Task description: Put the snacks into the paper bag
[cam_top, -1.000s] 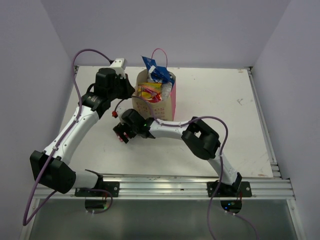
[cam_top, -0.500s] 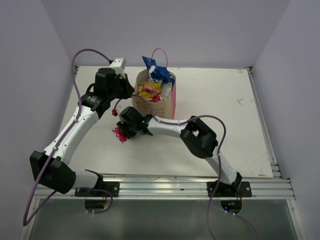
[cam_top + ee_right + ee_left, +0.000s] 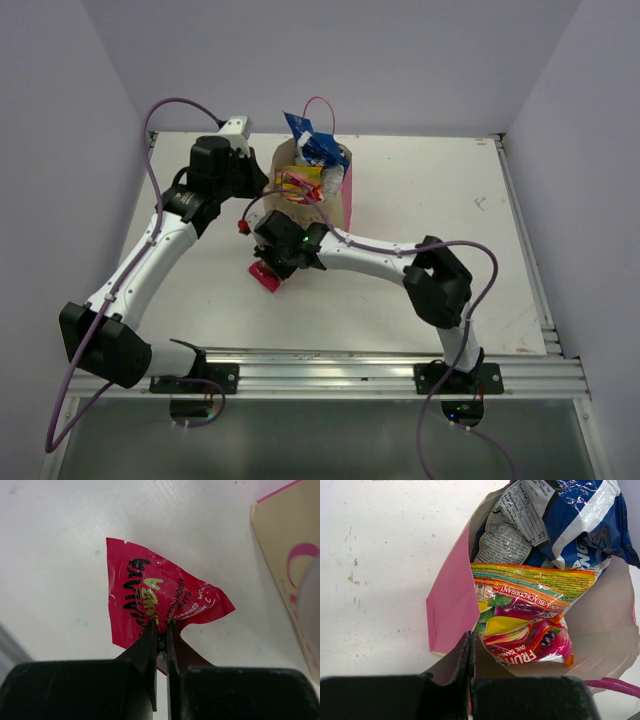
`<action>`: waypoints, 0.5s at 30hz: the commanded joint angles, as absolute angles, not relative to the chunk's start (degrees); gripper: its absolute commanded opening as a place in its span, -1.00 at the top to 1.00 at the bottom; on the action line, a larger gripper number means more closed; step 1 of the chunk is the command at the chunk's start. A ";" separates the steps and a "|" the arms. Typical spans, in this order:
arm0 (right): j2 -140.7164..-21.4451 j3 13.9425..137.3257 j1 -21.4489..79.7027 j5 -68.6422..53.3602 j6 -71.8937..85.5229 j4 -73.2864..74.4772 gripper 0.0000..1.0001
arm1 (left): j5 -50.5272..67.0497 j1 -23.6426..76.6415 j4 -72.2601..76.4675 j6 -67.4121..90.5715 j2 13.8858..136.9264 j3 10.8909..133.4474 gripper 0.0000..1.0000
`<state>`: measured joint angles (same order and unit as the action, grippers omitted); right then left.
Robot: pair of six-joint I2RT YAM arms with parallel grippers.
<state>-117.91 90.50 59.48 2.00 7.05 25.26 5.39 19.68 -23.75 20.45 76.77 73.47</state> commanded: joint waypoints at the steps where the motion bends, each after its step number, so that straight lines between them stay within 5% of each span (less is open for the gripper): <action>1: -103.12 96.56 62.30 2.01 6.94 35.11 1.00 | 5.80 19.34 -25.93 20.65 75.50 72.69 1.00; 9: -93.08 119.32 63.63 10.27 6.95 52.99 1.00 | 5.54 19.16 -25.93 20.65 75.76 72.86 1.00; 15: -89.48 117.71 61.80 25.02 -2.26 41.53 1.00 | 5.80 19.16 -26.19 20.48 76.46 73.82 1.00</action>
<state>-87.99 121.10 63.46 14.44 4.36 44.69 5.43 19.62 -23.90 20.53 76.60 73.38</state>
